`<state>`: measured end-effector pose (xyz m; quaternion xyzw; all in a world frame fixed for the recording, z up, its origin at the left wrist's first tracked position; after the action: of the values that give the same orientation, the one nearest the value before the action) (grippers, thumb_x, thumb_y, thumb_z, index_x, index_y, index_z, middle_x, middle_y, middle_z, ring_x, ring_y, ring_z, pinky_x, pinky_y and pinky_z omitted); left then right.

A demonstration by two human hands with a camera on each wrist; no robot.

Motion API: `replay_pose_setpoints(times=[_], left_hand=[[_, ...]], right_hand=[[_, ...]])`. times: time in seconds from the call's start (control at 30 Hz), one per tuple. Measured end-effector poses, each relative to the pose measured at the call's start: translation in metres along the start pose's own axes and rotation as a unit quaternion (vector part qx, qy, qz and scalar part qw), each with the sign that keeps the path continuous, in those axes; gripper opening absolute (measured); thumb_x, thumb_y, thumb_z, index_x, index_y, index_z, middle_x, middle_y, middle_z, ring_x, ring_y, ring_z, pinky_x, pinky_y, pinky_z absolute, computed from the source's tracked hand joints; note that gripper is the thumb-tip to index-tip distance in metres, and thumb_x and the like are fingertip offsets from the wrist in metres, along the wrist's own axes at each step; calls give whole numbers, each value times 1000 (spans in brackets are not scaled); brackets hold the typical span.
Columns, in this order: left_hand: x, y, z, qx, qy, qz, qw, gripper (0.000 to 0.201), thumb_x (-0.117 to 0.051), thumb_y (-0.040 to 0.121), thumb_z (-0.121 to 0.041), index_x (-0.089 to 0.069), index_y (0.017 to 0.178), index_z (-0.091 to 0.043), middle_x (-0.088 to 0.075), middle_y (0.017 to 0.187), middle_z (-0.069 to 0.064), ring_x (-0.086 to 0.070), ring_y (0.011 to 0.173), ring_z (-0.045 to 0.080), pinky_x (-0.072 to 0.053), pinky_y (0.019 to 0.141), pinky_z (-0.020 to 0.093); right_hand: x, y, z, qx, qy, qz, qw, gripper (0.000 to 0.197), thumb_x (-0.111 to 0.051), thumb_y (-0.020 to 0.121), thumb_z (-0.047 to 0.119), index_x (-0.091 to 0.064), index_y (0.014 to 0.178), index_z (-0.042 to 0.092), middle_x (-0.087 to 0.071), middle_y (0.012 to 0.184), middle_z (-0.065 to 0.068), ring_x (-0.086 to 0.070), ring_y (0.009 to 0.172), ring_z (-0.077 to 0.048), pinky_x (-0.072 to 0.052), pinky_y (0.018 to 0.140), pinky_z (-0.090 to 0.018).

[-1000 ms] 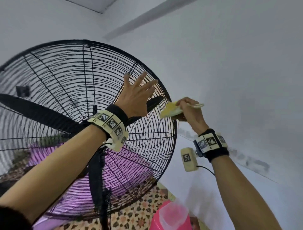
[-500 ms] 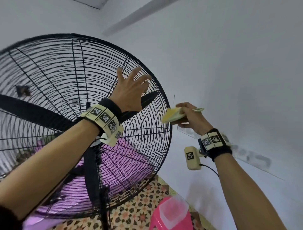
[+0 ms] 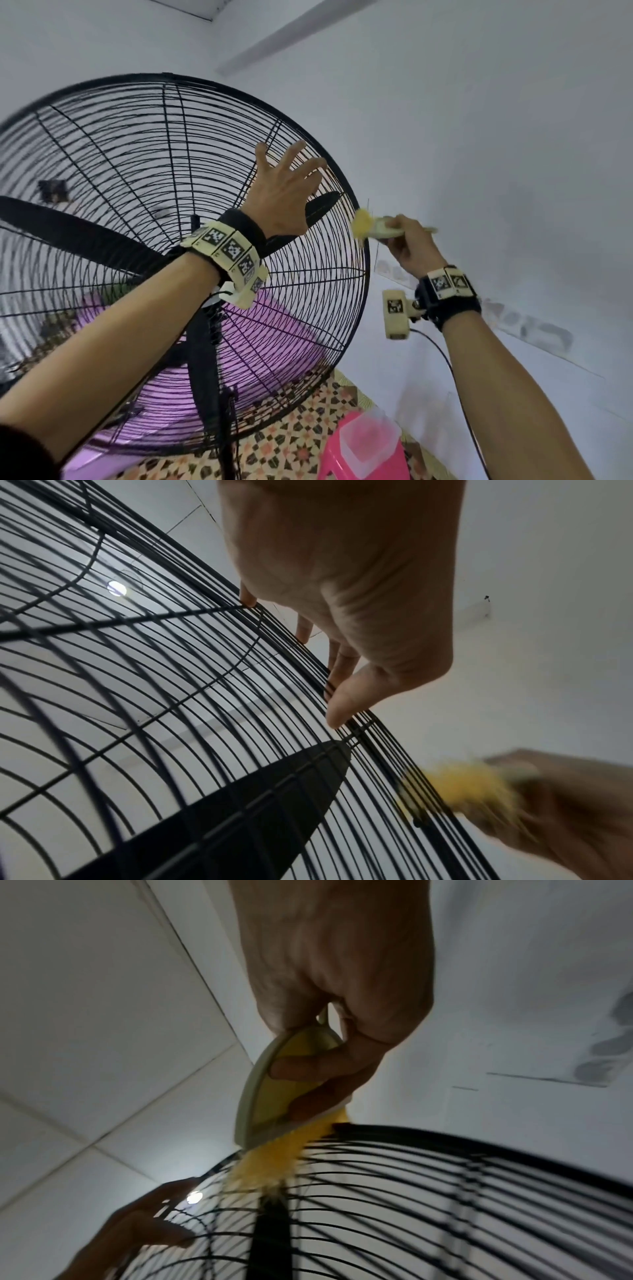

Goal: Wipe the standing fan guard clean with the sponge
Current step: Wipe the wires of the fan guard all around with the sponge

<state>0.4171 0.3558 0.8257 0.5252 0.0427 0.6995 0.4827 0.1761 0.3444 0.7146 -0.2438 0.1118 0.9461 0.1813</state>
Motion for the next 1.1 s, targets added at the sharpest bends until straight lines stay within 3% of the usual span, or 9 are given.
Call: replay_pose_setpoints(times=[0.07,0.17,0.27,0.37,0.47,0.53,0.67,0.87,1.1], left_hand=[[2,-1,0,-6,-14,-10,1000,62,-70,77,-37,-53,135,-22,-22,168,-9,-3,159,27,-10,115,78],[5,-3,-3,-14,-26,-12,999,59,-70,77,-35,-55,132,-22,-23,167,-10,-4,158,27,-10,115,78],[4,-3,-4,-14,-19,-6,1000,65,-72,76,-37,-54,137,-21,-22,168,-9,-4,158,28,-10,115,79],[5,-3,-2,-13,-17,-12,1000,66,-73,76,-37,-54,137,-21,-21,168,-9,-3,159,28,-10,115,79],[6,-6,-2,-12,-16,-12,1000,65,-72,77,-38,-53,137,-22,-20,168,-9,-2,159,27,-11,115,78],[7,-7,-3,-15,-16,-19,1000,65,-72,77,-38,-53,136,-22,-21,168,-9,-2,159,27,-12,115,78],[6,-9,-1,-16,-15,-18,1000,68,-72,78,-40,-51,140,-22,-19,169,-8,-1,159,27,-11,116,78],[3,-8,3,-10,-8,-20,1000,72,-72,78,-42,-50,144,-23,-20,170,-8,-2,159,27,-10,116,78],[4,-5,2,-4,6,-10,1000,77,-72,79,-45,-46,148,-23,-18,170,-8,-2,159,27,-12,116,77]], right_hand=[[31,-3,-22,-16,7,-15,1000,8,-57,91,5,-62,95,1,-65,91,-12,-67,72,-17,-59,76,-25],[58,-13,-34,-42,-59,-36,997,7,-54,87,2,-60,90,1,-59,83,-11,-60,62,-15,-55,59,-22],[63,-18,-16,-10,-244,-28,969,18,-56,91,3,-71,99,10,-67,99,-11,-64,82,-17,-57,66,-26],[23,-32,38,198,-489,0,850,34,-68,88,16,-76,117,31,-74,112,6,-68,99,-9,-55,88,-22],[-36,-61,70,377,-551,9,745,28,-70,94,36,-74,121,30,-77,102,8,-62,72,5,-45,68,-9],[-52,-75,81,445,-485,-23,752,30,-67,97,40,-71,125,31,-78,95,9,-57,59,-2,-46,61,-15],[-62,-93,73,487,-372,-34,790,31,-66,99,27,-67,129,35,-68,93,35,-66,74,-8,-52,69,-18],[-29,-94,41,420,-472,-86,770,19,-74,87,23,-73,105,28,-70,70,7,-61,54,-9,-51,54,-28],[-54,-95,42,482,-462,-42,744,34,-63,101,22,-64,135,25,-64,63,0,-49,44,-5,-35,45,-7]])
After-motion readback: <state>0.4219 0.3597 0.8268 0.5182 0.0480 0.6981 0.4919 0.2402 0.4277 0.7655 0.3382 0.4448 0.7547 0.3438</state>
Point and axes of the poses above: each hand's wrist, its own y-axis towards the middle knuckle, its own x-axis out of the back of the hand, z = x × y, the point moved 8 cm from there along y, towards the middle knuckle
